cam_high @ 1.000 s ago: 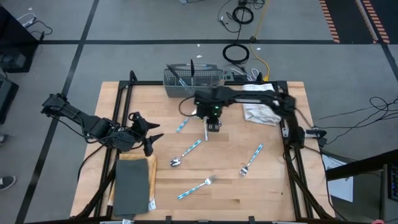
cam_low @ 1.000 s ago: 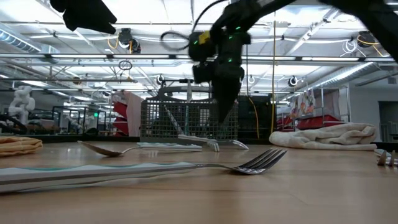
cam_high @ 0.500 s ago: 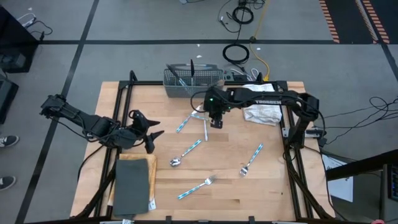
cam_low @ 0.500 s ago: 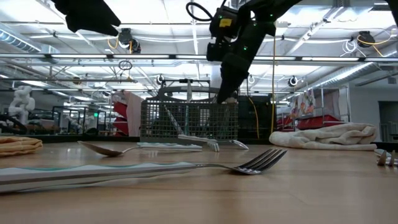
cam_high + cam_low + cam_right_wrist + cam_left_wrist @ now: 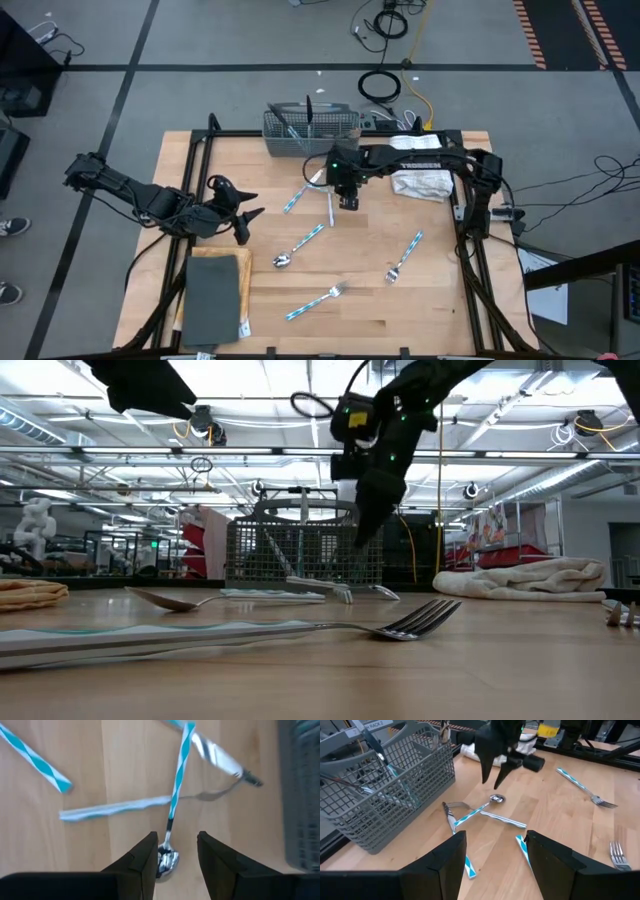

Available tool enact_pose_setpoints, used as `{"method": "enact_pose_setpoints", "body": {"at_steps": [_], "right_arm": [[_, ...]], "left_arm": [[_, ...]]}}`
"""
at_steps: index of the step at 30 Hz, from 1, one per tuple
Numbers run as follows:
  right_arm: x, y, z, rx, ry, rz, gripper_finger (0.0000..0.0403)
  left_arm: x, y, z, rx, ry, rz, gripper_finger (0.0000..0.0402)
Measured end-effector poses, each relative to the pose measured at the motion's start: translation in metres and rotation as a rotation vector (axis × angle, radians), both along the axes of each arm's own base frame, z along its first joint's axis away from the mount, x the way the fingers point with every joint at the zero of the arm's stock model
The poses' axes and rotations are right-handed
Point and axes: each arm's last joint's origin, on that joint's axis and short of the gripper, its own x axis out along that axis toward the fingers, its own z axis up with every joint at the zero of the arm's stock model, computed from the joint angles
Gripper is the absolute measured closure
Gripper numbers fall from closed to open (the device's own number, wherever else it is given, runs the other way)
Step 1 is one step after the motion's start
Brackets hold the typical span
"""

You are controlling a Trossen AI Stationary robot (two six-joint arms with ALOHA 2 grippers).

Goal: Sort silverware
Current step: Put the blue spoon into the gray silverware rack

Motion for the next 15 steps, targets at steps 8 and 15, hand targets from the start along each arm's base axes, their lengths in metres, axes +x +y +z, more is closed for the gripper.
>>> {"method": "enact_pose_setpoints", "body": {"at_steps": [8,15], "right_arm": [[0.013,-0.006,-0.037,0.051,0.039,0.021,0.0275],[0.015,-0.012,-0.065,0.087,0.105,-0.015,0.0275]], "left_arm": [[-0.001,0.000,-0.001,0.004,0.009,0.000,0.0189],[-0.001,0.000,-0.001,0.005,0.011,0.000,0.0189]]}}
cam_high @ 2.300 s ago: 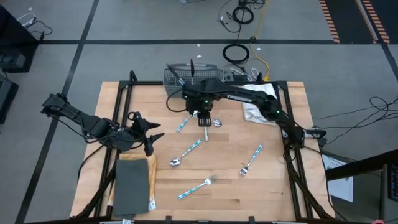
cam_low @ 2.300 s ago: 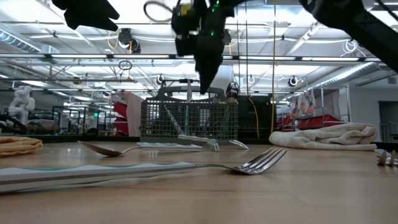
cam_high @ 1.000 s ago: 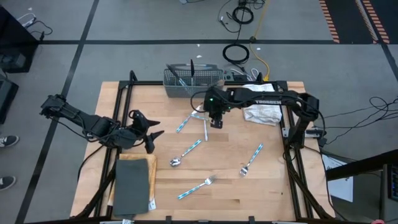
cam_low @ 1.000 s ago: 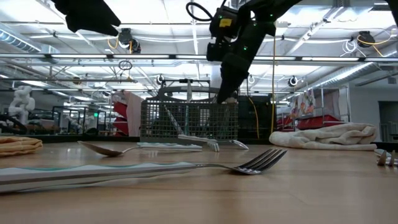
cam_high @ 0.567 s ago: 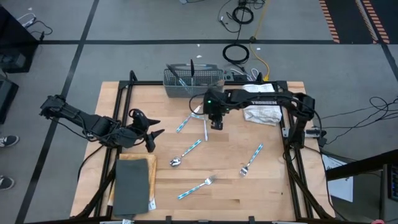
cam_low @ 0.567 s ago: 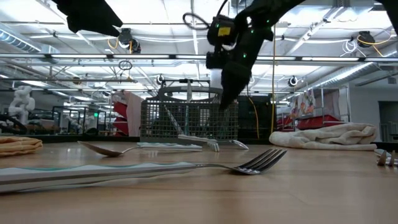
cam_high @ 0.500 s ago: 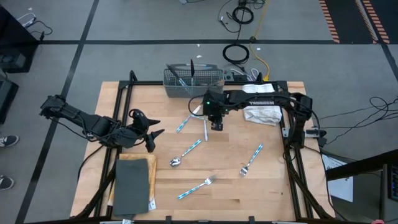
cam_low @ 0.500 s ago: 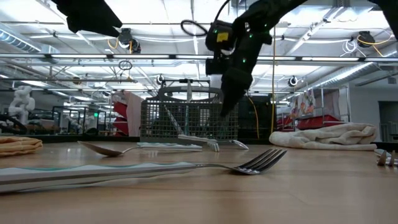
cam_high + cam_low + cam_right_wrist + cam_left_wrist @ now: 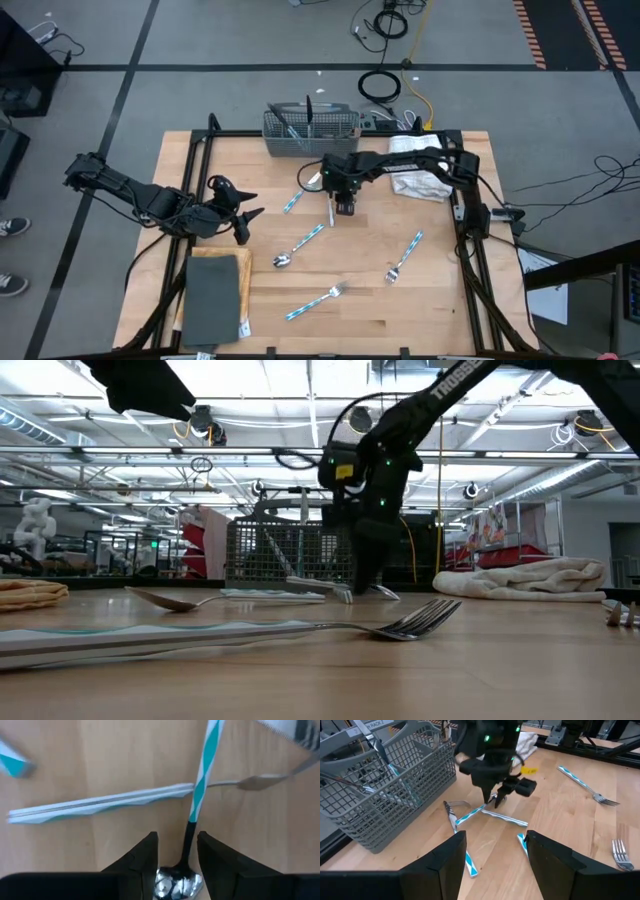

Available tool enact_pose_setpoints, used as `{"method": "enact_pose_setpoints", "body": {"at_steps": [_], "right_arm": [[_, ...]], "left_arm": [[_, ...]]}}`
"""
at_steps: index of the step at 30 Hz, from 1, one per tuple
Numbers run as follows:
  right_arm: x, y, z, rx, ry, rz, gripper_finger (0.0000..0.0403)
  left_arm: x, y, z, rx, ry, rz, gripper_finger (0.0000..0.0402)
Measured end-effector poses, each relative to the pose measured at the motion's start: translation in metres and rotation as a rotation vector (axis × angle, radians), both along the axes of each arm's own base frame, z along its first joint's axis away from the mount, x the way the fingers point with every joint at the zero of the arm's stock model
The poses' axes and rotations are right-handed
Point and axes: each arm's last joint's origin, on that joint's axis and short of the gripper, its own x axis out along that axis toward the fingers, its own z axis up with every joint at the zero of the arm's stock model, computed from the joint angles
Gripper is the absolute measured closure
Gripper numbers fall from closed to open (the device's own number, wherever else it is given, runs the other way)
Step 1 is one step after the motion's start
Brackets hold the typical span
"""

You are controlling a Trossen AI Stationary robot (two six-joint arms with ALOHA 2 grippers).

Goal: Sort silverware
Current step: Put the blue spoon into the gray silverware rack

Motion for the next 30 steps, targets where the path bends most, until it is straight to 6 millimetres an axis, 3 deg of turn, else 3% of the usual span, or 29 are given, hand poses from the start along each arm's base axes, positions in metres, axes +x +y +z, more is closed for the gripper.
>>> {"method": "enact_pose_setpoints", "body": {"at_steps": [5,8,10,16,18,24,30], "right_arm": [[0.001,-0.005,-0.020,0.038,0.047,-0.088,0.0292],[0.001,-0.006,-0.024,0.048,0.063,-0.147,0.0353],[0.001,-0.004,-0.022,0.055,0.060,-0.168,0.0389],[-0.004,0.000,0.001,0.071,0.016,-0.255,0.0402],[-0.009,0.003,0.017,0.078,-0.007,-0.273,0.0402],[-0.025,0.013,0.092,0.046,-0.206,-0.299,0.0403],[-0.073,0.019,0.187,-0.238,-0.339,-0.379,0.0403]], "left_arm": [[0.000,0.000,0.000,0.000,0.001,0.000,0.0189],[0.000,0.000,0.000,0.000,0.001,0.000,0.0189],[0.000,0.000,0.000,0.000,0.001,0.000,0.0189],[0.000,0.000,0.000,0.000,0.000,0.000,0.0189],[0.000,0.000,0.000,0.000,0.000,0.000,0.0189],[0.000,0.000,0.000,0.000,0.001,0.000,0.0189],[0.000,0.000,0.000,0.002,0.005,-0.001,0.0189]]}}
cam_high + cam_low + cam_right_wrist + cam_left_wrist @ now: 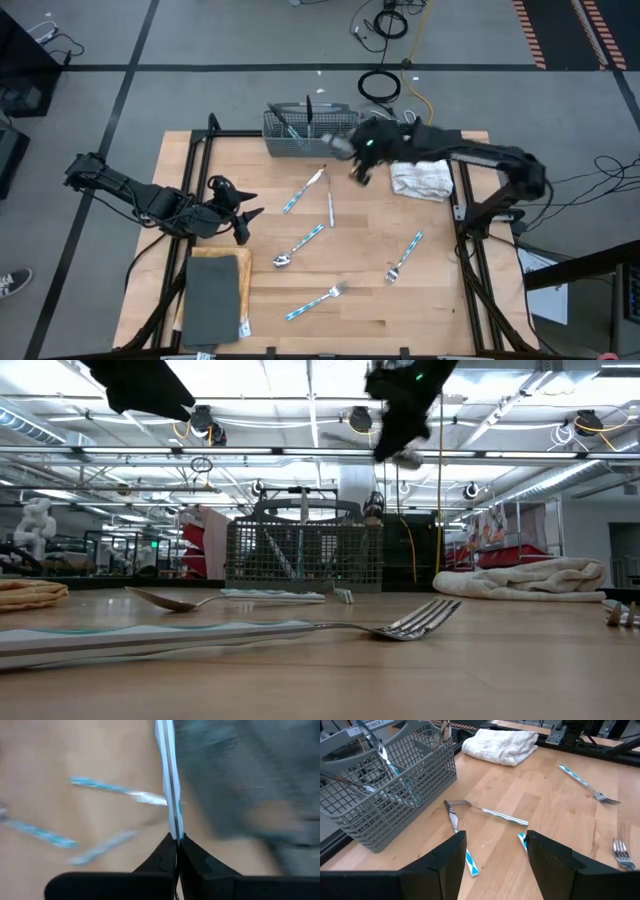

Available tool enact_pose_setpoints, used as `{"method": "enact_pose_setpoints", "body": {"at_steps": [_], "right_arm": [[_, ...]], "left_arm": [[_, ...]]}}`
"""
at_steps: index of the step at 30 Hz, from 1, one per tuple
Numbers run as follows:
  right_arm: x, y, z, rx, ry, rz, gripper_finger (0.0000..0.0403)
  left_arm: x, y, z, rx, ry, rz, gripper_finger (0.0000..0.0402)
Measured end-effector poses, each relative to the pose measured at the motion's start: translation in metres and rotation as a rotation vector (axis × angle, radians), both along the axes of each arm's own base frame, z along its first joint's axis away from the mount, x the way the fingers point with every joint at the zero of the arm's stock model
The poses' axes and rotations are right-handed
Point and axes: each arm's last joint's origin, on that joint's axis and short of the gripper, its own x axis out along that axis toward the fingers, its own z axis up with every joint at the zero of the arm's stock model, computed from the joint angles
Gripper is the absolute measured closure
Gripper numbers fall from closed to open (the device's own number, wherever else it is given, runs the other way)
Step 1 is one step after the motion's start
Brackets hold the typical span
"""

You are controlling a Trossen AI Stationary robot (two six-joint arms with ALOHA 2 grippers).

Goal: Sort silverware
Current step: Put the blue spoon into the gray silverware rack

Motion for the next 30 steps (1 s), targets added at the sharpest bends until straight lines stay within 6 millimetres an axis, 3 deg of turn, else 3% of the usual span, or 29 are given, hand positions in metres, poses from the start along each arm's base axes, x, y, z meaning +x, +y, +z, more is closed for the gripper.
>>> {"method": "enact_pose_setpoints", "body": {"at_steps": [6,8,11,15,19,24,30], "right_arm": [[-0.042,-0.024,0.071,-0.450,0.282,-0.206,0.0403],[-0.047,-0.032,0.086,-0.601,0.417,-0.235,0.0403],[-0.040,-0.041,0.093,-0.778,0.652,-0.210,0.0403],[-0.028,-0.048,0.089,-0.910,1.008,-0.123,0.0403],[-0.008,-0.058,0.067,-0.904,1.245,0.073,0.0403],[0.016,-0.062,0.041,-0.896,1.357,0.192,0.0403],[0.032,-0.063,0.022,-0.879,1.363,0.279,0.0403]], "left_arm": [[-0.001,0.000,-0.001,0.010,0.012,0.003,0.0189],[-0.001,0.001,-0.001,0.022,0.009,0.013,0.0189],[-0.001,0.001,0.000,0.038,0.004,0.032,0.0189],[-0.001,0.002,0.000,0.051,0.002,0.047,0.0189],[-0.001,0.002,0.000,0.054,0.003,0.050,0.0189],[-0.002,0.003,-0.002,0.060,0.017,0.055,0.0189],[-0.004,0.003,-0.004,0.071,0.044,0.055,0.0189]]}}
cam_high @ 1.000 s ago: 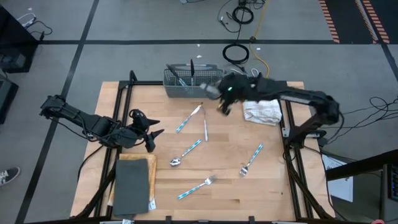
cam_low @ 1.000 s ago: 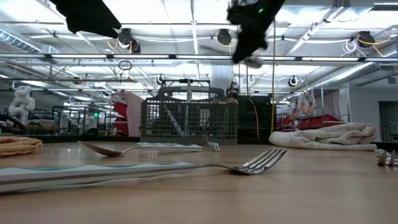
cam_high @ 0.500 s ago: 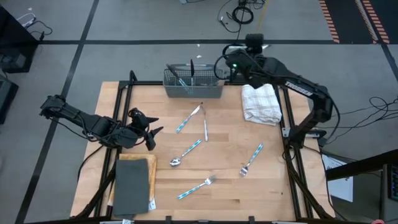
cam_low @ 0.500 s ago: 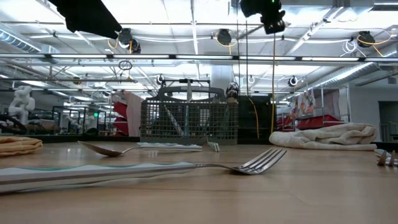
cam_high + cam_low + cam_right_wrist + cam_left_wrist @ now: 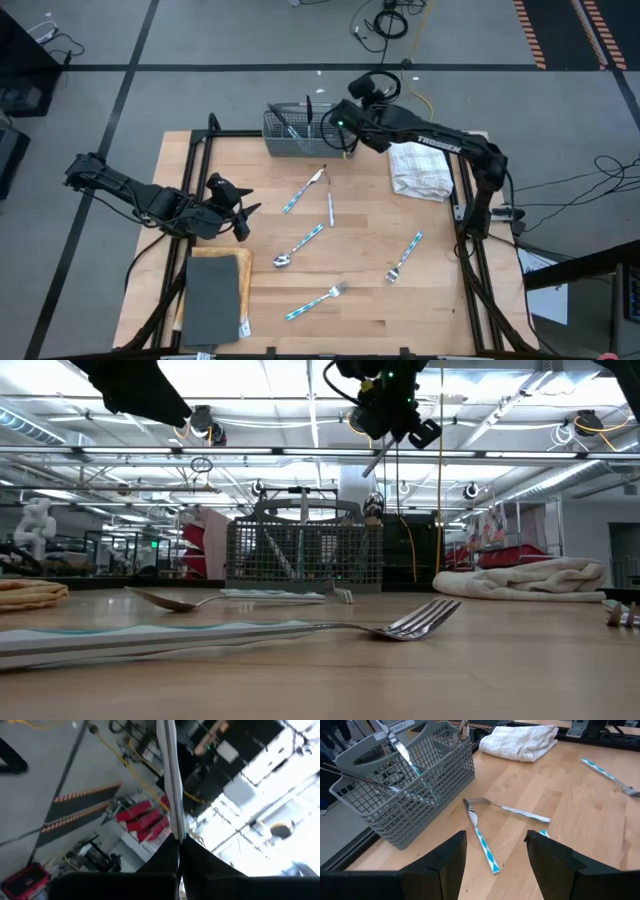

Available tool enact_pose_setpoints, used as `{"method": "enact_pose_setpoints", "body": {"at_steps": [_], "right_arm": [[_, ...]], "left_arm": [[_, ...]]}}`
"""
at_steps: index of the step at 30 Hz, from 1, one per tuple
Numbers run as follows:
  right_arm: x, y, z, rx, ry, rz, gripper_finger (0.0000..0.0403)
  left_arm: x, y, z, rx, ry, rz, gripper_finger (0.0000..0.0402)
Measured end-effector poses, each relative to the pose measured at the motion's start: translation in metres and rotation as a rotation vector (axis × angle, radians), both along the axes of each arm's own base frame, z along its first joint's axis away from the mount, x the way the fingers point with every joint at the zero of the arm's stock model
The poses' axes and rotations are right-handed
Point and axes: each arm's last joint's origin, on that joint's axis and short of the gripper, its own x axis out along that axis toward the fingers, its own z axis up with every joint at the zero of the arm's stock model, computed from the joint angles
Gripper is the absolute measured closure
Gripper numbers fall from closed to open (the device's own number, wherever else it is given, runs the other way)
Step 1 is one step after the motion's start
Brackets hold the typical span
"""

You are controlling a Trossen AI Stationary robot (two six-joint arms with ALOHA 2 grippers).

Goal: Sort silverware
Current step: Put the blue spoon into the gray silverware rack

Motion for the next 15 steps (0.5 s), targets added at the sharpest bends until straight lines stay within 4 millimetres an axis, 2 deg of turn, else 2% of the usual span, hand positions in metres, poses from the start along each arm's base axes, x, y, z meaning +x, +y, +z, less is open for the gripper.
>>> {"method": "enact_pose_setpoints", "body": {"at_steps": [4,10,15], "right_arm": [[0.005,-0.003,-0.009,0.085,0.070,0.062,0.0403],[0.016,-0.011,-0.014,0.086,0.033,0.092,0.0403],[0.016,-0.014,-0.027,0.152,0.132,0.106,0.0403]], "left_arm": [[0.000,0.000,0.000,0.001,0.003,0.000,0.0189],[0.000,0.001,0.000,0.017,-0.003,0.017,0.0189],[0.000,0.001,0.000,0.019,-0.003,0.020,0.0189]]}}
